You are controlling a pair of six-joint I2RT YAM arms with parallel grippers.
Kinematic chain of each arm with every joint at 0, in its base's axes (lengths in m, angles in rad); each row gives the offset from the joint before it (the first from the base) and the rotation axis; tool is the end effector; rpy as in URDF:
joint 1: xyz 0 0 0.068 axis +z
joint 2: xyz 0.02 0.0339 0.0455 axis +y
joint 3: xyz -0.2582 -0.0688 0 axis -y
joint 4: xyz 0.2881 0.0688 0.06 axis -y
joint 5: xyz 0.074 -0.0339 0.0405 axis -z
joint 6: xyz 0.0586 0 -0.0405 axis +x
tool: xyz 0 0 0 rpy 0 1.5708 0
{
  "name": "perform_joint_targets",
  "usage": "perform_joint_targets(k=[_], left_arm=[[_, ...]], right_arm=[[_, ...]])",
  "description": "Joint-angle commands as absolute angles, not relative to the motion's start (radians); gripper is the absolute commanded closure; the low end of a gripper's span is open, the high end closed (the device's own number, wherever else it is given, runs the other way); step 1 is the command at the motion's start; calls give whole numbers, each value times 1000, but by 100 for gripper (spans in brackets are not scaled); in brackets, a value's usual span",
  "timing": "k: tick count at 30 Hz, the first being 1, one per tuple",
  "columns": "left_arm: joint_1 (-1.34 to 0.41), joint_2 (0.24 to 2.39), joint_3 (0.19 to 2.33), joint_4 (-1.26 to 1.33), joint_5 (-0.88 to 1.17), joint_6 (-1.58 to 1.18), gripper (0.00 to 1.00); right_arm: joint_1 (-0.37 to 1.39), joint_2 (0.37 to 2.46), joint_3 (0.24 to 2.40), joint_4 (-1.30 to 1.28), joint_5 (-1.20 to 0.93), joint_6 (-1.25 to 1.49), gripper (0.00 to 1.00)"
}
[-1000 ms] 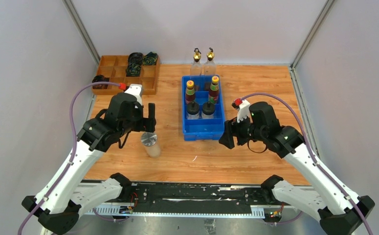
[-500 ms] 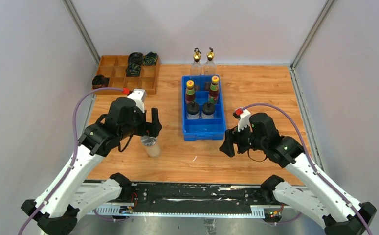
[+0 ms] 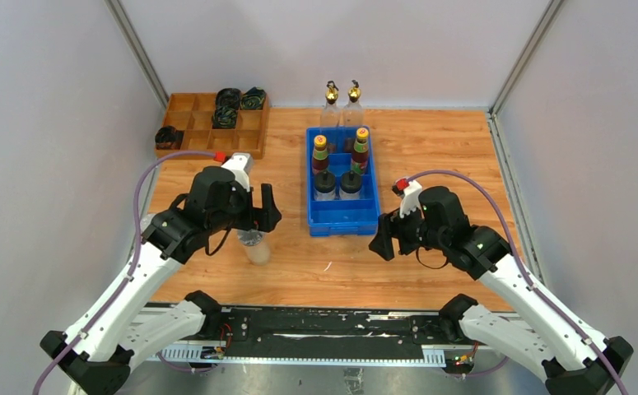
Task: Organize the condiment bottles
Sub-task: Pick up the bottle from the center of the board.
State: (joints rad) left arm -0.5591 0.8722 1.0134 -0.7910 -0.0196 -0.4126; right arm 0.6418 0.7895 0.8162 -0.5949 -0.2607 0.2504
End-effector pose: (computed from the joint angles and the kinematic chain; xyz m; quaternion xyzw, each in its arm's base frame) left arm 0.2009 -0.1244 0.3309 0.0612 0.8937 -0.1997 0.3970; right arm 0.1789 0.1526 0.2942 -0.2304 0.8408 0.3084 0.3807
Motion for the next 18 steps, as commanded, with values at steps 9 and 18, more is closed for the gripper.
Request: perform_joint_targets(k=[9,18], left_arm=[[-553,913,1071,-771,-55,-375,0],[-349,943,1197,-873,-53,-279,0]], right_arm=[[684,958,980,-572,-276,160,22],[880,1137,1126,-488,-307,86,20]])
